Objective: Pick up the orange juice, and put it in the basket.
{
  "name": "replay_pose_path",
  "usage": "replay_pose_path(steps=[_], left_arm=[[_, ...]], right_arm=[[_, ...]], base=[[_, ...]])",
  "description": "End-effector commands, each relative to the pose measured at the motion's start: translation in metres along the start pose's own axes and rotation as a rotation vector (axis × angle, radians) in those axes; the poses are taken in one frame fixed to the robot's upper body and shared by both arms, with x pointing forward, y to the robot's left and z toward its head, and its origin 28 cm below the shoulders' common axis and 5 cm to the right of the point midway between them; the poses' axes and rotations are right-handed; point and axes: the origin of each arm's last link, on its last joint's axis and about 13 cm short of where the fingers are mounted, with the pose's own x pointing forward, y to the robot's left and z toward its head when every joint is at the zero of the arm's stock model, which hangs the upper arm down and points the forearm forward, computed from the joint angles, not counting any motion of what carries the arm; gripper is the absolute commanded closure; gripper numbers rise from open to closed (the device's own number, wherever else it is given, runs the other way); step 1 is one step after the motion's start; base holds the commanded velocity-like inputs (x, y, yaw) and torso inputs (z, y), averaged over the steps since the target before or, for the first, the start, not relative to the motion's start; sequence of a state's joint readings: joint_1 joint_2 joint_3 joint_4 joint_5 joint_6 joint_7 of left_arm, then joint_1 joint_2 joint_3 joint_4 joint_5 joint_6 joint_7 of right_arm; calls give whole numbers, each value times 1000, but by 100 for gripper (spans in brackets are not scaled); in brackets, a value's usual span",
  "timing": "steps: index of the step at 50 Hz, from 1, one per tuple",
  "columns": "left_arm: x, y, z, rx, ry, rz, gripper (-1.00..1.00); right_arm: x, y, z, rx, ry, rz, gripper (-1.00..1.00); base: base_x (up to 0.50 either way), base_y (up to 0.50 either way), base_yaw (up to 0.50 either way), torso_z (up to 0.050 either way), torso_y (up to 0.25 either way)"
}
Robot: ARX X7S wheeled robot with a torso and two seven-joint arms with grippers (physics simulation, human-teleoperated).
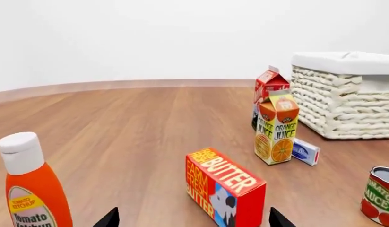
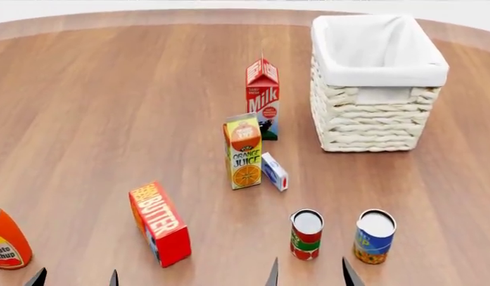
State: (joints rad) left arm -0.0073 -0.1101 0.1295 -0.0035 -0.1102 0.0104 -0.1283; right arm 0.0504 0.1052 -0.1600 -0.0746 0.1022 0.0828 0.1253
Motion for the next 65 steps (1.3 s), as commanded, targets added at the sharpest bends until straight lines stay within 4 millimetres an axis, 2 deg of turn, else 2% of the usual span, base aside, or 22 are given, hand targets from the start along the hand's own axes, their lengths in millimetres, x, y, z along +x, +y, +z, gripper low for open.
replay_pose_path(steps=[1, 37, 65], left_arm=[[0, 0, 0, 0, 0, 0, -100], [0, 0, 0, 0, 0, 0, -100], [0, 0, 0, 0, 0, 0, -100]], right_arm=[[0, 0, -2, 4, 3, 2, -100], [-2, 1, 4, 11, -33, 0, -100], [-1, 1, 0, 11, -21, 1, -100]], base=[[242, 0, 0, 0, 0], [268, 0, 0, 0, 0], [278, 0, 0, 0, 0]])
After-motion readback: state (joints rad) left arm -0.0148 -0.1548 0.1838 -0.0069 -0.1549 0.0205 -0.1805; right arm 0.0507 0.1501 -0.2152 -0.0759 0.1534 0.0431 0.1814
